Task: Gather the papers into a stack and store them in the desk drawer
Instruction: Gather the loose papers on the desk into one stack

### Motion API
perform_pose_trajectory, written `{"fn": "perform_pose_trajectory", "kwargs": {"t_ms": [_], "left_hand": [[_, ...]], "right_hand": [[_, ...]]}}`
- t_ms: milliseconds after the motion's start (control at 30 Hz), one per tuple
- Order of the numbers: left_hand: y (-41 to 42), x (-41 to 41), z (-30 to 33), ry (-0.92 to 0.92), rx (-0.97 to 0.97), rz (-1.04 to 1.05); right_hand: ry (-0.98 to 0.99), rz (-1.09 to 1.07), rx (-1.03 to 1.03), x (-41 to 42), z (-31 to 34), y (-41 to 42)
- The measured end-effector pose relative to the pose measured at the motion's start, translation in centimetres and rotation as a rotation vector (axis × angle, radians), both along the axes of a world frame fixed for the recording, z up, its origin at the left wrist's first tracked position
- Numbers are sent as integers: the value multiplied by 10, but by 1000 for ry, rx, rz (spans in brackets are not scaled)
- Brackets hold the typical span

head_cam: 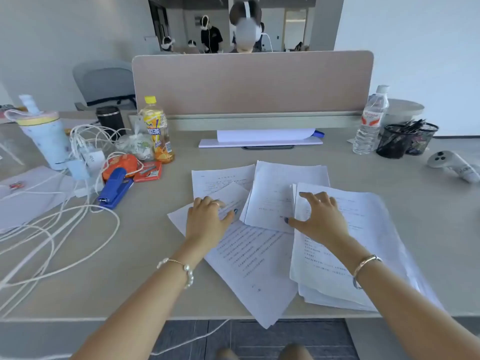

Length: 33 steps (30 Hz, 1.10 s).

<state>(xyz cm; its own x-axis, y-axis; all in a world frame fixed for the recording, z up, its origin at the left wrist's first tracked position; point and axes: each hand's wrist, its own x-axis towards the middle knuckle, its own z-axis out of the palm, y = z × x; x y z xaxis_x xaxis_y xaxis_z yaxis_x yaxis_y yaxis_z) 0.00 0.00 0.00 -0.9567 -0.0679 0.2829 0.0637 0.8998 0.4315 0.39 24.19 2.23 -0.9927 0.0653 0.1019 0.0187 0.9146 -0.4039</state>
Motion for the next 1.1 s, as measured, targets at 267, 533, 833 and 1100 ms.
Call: {"fn": "perform_pose_trajectory", "kwargs": {"t_ms": [267,533,833,1100], "left_hand": [[34,-57,-2,-136,146,-136],[53,-71,-1,-342,540,-157],[55,-56,22,-318,744,-202],[18,-12,28,-213,937,-124]], "right_hand": [[-219,-117,89,-43,3,-6],[-233,-70,405,-42,6,-27],[-65,-44,-139,-36,19,-5],[169,44,-736,-45,55,-58]]}}
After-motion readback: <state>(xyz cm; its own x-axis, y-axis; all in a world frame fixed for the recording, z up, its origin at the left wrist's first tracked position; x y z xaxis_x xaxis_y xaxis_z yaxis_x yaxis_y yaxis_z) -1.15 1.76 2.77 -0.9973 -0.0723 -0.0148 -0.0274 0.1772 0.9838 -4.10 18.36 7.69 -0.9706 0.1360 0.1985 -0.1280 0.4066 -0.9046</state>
